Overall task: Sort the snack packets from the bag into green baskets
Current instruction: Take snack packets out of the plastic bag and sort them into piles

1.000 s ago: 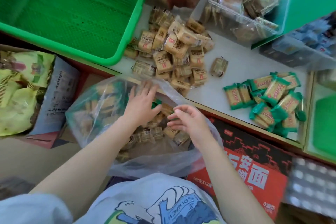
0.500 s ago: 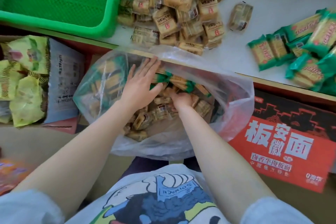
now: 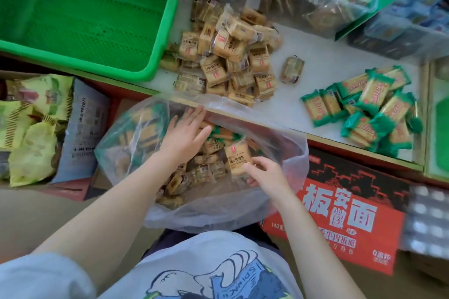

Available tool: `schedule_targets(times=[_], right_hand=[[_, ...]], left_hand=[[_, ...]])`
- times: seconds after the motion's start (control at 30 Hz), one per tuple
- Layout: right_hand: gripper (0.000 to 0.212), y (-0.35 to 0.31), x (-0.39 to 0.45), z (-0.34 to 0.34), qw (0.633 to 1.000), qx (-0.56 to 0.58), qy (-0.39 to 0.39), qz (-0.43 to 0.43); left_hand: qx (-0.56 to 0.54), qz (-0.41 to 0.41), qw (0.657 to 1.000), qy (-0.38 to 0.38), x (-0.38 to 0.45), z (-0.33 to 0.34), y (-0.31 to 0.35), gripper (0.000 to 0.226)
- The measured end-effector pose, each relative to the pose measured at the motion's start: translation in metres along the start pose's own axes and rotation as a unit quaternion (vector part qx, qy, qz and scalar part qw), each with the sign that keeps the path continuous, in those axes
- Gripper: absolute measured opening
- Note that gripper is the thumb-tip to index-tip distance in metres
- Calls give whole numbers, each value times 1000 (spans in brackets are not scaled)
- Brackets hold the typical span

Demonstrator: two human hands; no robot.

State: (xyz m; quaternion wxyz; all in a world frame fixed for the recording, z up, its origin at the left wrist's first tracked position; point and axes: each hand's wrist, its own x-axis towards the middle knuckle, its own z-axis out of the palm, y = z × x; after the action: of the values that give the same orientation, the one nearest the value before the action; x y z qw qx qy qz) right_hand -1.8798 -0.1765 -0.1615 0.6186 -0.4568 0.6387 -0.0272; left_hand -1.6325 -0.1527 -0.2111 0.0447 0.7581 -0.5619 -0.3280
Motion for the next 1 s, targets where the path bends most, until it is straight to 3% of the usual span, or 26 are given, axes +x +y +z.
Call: schedule_targets(times=[0.03, 0.2, 0.3, 0.43, 0.67, 0.77, 0.9, 1.0], right_hand=[[7, -12, -4, -9, 1000, -7, 15, -27], [19, -84, 12, -21, 979, 172, 61, -87], [21, -138, 39, -12, 965, 212, 97, -119], [28, -191, 72, 2, 947, 261, 86, -168], [21, -178, 72, -3, 921, 355, 31, -157], [29, -191, 81, -8, 934, 326, 42, -143], [31, -194, 86, -18, 983, 126, 101, -83], [32, -176, 87, -24, 975, 62, 175, -122]], left_hand=[[3, -2, 1000, -2, 0, -1, 1, 64], [15, -13, 1000, -15, 0, -6, 6, 67], [33, -16, 999, -19, 0, -9, 11, 68], [27, -34, 999, -8, 0, -7, 18, 69], [36, -35, 999, -12, 0, -4, 16, 71], [38, -34, 999, -14, 1, -3, 15, 72], [39, -40, 998, -15, 0, -4, 18, 71], [40, -38, 998, -12, -1, -4, 21, 70]])
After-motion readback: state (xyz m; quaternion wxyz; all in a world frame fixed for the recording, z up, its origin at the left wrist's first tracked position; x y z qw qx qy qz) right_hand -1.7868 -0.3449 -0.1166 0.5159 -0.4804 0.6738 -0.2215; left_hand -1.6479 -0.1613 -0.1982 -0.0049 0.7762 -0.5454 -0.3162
